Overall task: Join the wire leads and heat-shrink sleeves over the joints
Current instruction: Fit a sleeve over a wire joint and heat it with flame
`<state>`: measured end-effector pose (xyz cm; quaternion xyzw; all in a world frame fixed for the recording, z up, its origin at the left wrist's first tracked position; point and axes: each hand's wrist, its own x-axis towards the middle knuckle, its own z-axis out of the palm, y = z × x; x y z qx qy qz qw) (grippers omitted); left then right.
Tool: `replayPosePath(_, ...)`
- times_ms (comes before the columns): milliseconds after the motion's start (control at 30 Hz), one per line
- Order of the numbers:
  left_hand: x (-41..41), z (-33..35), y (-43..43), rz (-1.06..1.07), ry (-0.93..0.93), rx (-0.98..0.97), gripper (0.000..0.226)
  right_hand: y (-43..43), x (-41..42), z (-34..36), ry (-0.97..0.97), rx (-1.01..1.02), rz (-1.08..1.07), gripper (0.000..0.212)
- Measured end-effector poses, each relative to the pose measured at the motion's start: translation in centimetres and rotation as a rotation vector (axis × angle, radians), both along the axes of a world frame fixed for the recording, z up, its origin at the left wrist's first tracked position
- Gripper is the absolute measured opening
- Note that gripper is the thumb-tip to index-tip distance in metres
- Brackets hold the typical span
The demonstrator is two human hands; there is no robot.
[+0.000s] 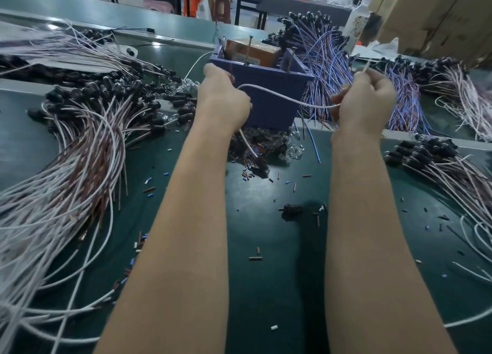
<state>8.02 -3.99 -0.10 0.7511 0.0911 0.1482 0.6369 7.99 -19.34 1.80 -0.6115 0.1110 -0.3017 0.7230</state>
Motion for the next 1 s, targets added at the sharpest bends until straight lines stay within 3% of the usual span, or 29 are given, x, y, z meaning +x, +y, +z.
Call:
replayPosePath(167,-0.4,-0.4,-0.3,0.010,0.031,-0.094,0.025,0.7,0.7,-0.8,0.136,-0.345,0.151,0.024)
replayPosePath(267,-0.5,-0.8,0.0,0.037,0.037,-0.044,0.024,0.9,1.1,-1.4,0.186,-0.490,0.195,0.024)
replayPosePath(400,-0.2,-1.6,0.3,0.101,0.010,0.116,0.015,1.1,1.4,-2.0,0.191,-0.625,0.196,0.024)
replayPosePath(567,-0.1,-1.5,0.6,0.120,0.041,0.133,0.006,1.2,1.4,-2.3,0.216,-0.708,0.113,0.012)
replayPosePath(667,-0.2,-1.5,0.3,0.067,0.065,0.136,0.005,1.5,1.3,-2.1,0.256,-0.573,0.195,0.010)
replayPosePath(767,-0.2,-1.6,0.0,0.065,0.061,0.193,0.004,1.9,0.8,-1.0,0.241,-0.071,0.428,0.019)
replayPosePath(833,-0.2,-1.7,-0.1,0.083,0.065,0.227,0.004,1.8,0.6,-0.4,0.217,0.130,0.519,0.019)
replayPosePath(900,-0.1,-1.8,-0.1,0.093,0.066,0.230,0.003,1.6,0.5,-0.4,0.197,0.157,0.537,0.020)
replayPosePath(1000,-0.1,-1.9,-0.1,0.097,0.075,0.192,0.003,1.7,0.5,-0.8,0.174,0.007,0.416,0.009)
